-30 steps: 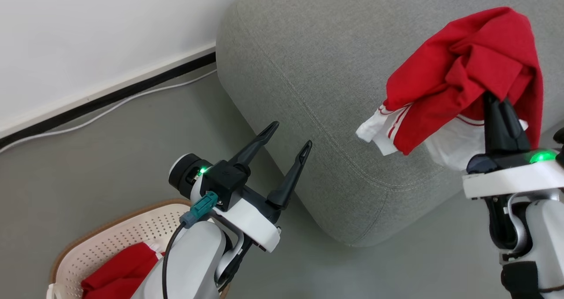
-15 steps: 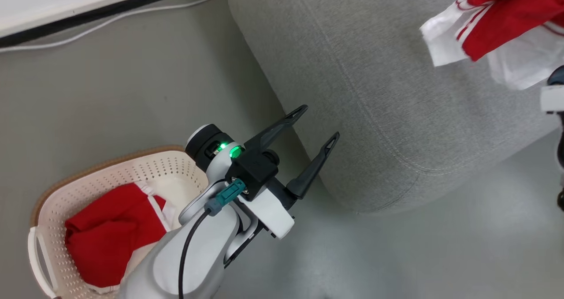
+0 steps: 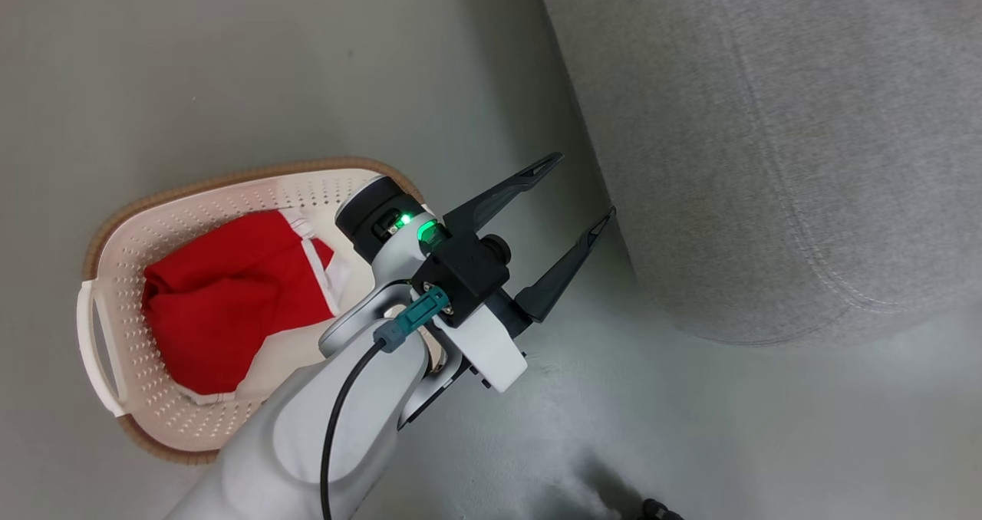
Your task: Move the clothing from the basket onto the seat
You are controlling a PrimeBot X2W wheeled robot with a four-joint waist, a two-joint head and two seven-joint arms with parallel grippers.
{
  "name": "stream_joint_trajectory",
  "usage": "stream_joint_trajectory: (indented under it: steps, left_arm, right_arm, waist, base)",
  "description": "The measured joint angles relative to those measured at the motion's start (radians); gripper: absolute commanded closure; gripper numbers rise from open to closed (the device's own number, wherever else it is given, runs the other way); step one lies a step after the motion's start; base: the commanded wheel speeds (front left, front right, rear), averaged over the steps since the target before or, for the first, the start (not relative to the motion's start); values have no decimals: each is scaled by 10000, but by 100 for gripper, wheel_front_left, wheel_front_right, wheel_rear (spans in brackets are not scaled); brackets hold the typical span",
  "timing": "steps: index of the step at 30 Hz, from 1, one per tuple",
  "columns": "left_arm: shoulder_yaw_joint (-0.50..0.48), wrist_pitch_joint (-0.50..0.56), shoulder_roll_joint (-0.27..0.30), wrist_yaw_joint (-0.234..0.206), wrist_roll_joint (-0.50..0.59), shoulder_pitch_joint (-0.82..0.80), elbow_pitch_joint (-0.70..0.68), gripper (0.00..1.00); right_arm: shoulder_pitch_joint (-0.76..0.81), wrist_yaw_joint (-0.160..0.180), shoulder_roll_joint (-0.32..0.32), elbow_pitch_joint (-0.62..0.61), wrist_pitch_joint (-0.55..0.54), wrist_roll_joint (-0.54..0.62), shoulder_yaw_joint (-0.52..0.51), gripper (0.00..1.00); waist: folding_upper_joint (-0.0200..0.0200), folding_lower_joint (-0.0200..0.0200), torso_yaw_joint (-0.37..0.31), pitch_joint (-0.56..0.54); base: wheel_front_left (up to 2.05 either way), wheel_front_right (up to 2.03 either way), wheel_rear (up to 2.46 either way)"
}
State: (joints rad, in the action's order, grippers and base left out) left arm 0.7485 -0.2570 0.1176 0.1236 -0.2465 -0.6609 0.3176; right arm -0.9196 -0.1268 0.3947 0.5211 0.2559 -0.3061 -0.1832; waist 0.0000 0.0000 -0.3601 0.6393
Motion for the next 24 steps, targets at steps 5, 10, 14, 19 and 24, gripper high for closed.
stream_joint_trajectory:
  steps: [5, 10, 14, 19, 24]
  left_arm:
    - [75, 0, -12, 0, 0, -94, 2, 0]
    - [-12, -2, -58, 0, 0, -99, -134, 0]
    - [-249, 0, -38, 0, 31, -83, -182, 0]
    - [-407, 0, -23, 0, 92, -23, -174, 0]
    - [-466, 0, -121, 0, 90, -19, -176, 0]
  right_arm:
    - [-812, -10, 401, 1145, 0, 84, -627, 100]
    - [-1437, -10, 587, 2115, 0, 270, -928, 100]
    - [-1691, -10, 564, 2907, 0, 347, -1085, 100]
    - [-1682, -10, 336, 3649, 0, 309, -1081, 100]
    - [-1133, -10, 29, 4222, 0, -77, -1001, 0]
  waist:
    - [0, 0, 479, 443]
    - [0, 0, 927, 762]
    - [0, 0, 1174, 993]
    - [0, 0, 1315, 1118]
    - [0, 0, 1446, 956]
  base:
    - [0, 0, 0]
    - [0, 0, 0]
    - [0, 0, 0]
    - [0, 0, 0]
    - [0, 0, 0]
